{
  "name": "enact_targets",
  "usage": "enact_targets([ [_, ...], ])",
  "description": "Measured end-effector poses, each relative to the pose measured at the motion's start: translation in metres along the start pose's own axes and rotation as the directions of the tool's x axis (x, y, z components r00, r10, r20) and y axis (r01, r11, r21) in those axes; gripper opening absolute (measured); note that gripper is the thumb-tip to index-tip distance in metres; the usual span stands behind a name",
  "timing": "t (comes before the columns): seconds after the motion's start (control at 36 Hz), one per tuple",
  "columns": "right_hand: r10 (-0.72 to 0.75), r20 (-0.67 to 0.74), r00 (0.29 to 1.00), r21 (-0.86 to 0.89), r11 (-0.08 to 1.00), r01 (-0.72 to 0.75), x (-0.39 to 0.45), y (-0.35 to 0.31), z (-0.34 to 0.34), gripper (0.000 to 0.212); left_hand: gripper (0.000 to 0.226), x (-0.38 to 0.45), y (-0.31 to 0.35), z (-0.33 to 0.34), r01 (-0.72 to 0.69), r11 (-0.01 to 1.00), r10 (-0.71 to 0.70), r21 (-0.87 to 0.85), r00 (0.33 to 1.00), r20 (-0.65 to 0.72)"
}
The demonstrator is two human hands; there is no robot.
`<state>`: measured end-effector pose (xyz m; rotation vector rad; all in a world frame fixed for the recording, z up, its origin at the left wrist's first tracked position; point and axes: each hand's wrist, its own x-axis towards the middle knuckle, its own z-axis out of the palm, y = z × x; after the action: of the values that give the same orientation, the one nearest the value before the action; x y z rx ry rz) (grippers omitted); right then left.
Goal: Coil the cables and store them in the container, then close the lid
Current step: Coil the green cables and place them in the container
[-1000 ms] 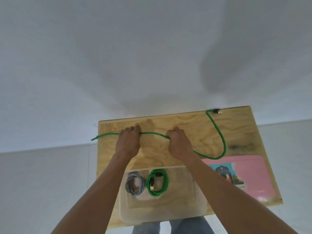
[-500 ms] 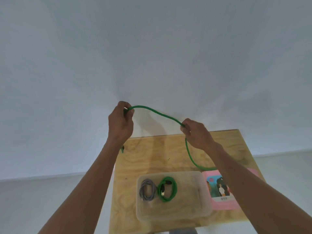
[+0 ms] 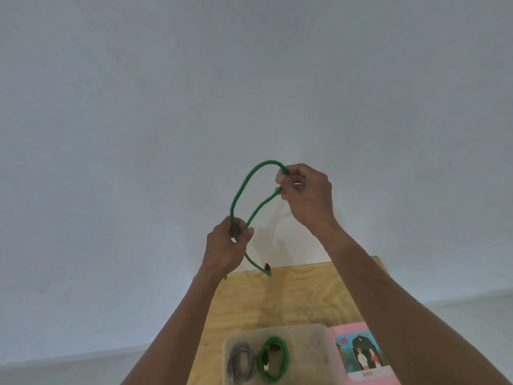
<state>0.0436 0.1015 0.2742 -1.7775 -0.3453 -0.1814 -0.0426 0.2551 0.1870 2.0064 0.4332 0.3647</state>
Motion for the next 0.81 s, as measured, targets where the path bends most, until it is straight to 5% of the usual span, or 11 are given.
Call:
enact_targets([
  [0.14,-0.04,0.04,0.998,0.068,0.997,0.037,0.011,-0.032,-0.007,0.014,0.013,0.01,0.019,0.006,0.012,0.999,-0.014,-0.045,0.999,-0.042],
  [0.25,-0.069,0.075,0.995,0.096,0.993,0.062,0.021,-0.038,-0.018,0.018,0.011,0.019,0.04,0.019,0.032,0.959,-0.049,-0.283,0.997,-0.057],
  [0.33,-0.009,0.23,0.973,0.041,0.999,0.0,0.028,-0.022,-0.03,0.031,0.014,0.024,0.054,0.026,0.048,0.903,-0.093,-0.427,0.992,-0.084],
  [0.42,0.122,0.48,0.869,-0.174,0.984,-0.042,0.026,0.012,-0.043,0.048,0.014,0.027,0.067,0.03,0.056,0.848,-0.132,-0.528,0.985,-0.108],
  [0.5,0.214,0.645,0.734,-0.332,0.943,0.016,0.019,0.051,-0.054,0.037,0.011,0.028,0.078,0.029,0.062,0.777,-0.18,-0.627,0.975,-0.127],
  [0.61,0.256,0.672,0.694,-0.385,0.922,0.033,0.016,0.086,-0.067,0.003,0.009,0.032,0.082,0.024,0.074,0.723,-0.236,-0.687,0.961,-0.145],
  [0.81,0.204,0.62,0.758,-0.334,0.942,0.019,0.039,0.089,-0.1,0.017,0.009,0.037,0.063,0.014,0.121,0.736,-0.34,-0.666,0.916,-0.21],
])
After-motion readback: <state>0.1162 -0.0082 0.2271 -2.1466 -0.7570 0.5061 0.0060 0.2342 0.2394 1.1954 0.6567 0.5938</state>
